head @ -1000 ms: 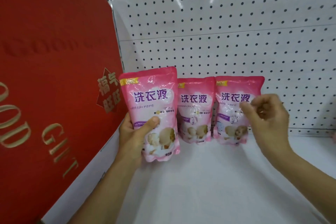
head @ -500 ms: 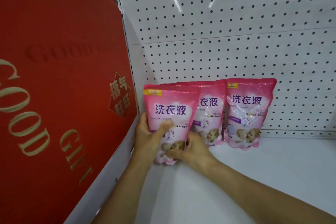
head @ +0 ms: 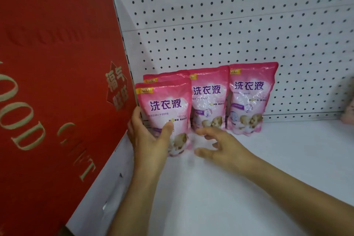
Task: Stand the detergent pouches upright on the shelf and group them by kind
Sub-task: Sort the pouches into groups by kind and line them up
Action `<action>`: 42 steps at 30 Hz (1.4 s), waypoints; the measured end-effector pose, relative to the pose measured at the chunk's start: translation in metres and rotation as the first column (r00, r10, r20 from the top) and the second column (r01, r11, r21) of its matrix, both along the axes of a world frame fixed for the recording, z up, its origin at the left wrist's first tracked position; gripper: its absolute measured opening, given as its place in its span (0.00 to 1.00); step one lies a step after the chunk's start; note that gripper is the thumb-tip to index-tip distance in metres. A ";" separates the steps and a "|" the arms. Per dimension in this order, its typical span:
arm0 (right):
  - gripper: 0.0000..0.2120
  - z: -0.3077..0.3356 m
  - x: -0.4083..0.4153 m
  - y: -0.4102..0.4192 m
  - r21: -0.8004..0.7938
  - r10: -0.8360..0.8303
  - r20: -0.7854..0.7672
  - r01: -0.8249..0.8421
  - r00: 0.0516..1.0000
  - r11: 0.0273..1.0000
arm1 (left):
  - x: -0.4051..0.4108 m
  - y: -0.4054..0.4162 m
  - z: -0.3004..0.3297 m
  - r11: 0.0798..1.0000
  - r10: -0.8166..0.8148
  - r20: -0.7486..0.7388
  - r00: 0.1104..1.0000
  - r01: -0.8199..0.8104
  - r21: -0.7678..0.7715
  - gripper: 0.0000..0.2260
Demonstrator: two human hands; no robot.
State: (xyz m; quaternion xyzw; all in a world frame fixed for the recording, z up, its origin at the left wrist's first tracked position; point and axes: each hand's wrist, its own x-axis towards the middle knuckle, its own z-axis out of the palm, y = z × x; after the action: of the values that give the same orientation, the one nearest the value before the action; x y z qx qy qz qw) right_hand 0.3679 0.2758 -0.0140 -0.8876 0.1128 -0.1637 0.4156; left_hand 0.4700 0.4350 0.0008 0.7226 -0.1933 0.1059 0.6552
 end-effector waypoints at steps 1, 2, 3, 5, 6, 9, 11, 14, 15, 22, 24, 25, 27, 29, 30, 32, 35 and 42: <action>0.21 0.001 -0.012 -0.005 -0.013 -0.030 0.020 0.030 0.999 0.999 | -0.013 0.001 0.000 0.999 0.020 0.085 0.996 -0.023 0.039 0.37; 0.18 0.002 -0.025 -0.009 -0.022 -0.055 0.045 0.056 0.997 0.998 | -0.027 0.000 0.001 0.998 0.011 0.158 0.987 -0.021 0.059 0.33; 0.14 0.003 -0.037 -0.014 -0.036 -0.087 0.071 0.089 0.994 0.995 | -0.039 -0.004 0.002 0.997 -0.033 0.205 0.978 0.017 0.078 0.29; 0.10 0.006 -0.063 -0.028 -0.053 -0.158 0.129 0.165 0.979 0.985 | -0.060 -0.018 0.006 0.977 -0.192 0.220 0.956 0.165 0.138 0.22; 0.09 0.008 -0.077 -0.037 -0.052 -0.195 0.158 0.205 0.968 0.977 | -0.067 -0.027 0.008 0.949 -0.296 0.201 0.934 0.263 0.177 0.19; 0.09 0.009 -0.119 -0.069 -0.033 -0.329 0.226 0.345 0.917 0.938 | -0.093 -0.063 0.015 0.785 -0.588 0.071 0.805 0.548 0.289 0.13; 0.10 0.008 -0.149 -0.093 -0.012 -0.418 0.257 0.435 0.871 0.900 | -0.114 -0.092 0.020 0.637 -0.726 -0.013 0.688 0.679 0.366 0.12; 0.11 0.001 -0.197 -0.122 0.012 -0.498 0.255 0.512 0.829 0.859 | -0.144 -0.146 0.025 0.472 -0.821 -0.094 0.563 0.762 0.444 0.14; 0.11 -0.002 -0.213 -0.130 0.010 -0.508 0.254 0.523 0.823 0.852 | -0.153 -0.166 0.027 0.449 -0.830 -0.117 0.545 0.779 0.437 0.14; 0.06 -0.009 -0.316 -0.167 -0.113 -0.426 0.494 0.541 0.758 0.833 | -0.235 -0.289 0.031 0.494 -0.822 -0.172 0.542 0.830 0.259 0.15; 0.04 -0.006 -0.341 -0.171 -0.177 -0.359 0.616 0.567 0.701 0.804 | -0.261 -0.306 0.028 0.483 -0.843 -0.148 0.517 0.849 0.216 0.17; 0.04 -0.004 -0.352 -0.173 -0.190 -0.336 0.660 0.581 0.672 0.791 | -0.271 -0.313 0.025 0.481 -0.848 -0.138 0.512 0.853 0.204 0.19; 0.05 -0.002 -0.371 -0.180 -0.176 -0.326 0.711 0.607 0.623 0.775 | -0.285 -0.324 0.020 0.516 -0.833 -0.117 0.541 0.836 0.188 0.20; 0.06 0.001 -0.383 -0.188 -0.149 -0.338 0.723 0.614 0.603 0.775 | -0.289 -0.334 0.019 0.591 -0.790 -0.098 0.605 0.795 0.136 0.19; 0.05 0.002 -0.386 -0.191 -0.154 -0.328 0.724 0.606 0.607 0.781 | -0.289 -0.339 0.019 0.630 -0.766 -0.093 0.637 0.771 0.094 0.17; 0.05 0.003 -0.389 -0.194 -0.197 -0.275 0.728 0.576 0.627 0.793 | -0.283 -0.350 0.023 0.696 -0.713 -0.103 0.693 0.718 0.007 0.15; 0.05 0.004 -0.389 -0.194 -0.269 -0.204 0.719 0.536 0.664 0.800 | -0.270 -0.367 0.028 0.756 -0.654 -0.118 0.748 0.652 -0.056 0.13; 0.04 0.007 -0.376 -0.192 -0.340 -0.180 0.690 0.534 0.701 0.774 | -0.224 -0.427 0.043 0.874 -0.472 -0.143 0.870 0.483 0.056 0.24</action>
State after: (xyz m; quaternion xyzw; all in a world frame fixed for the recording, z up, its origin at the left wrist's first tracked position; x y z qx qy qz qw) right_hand -0.0081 0.0841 -0.0067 -0.8178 0.0981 -0.5514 0.1323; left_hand 0.2458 0.0083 0.0434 0.6864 -0.3291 -0.1137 0.6385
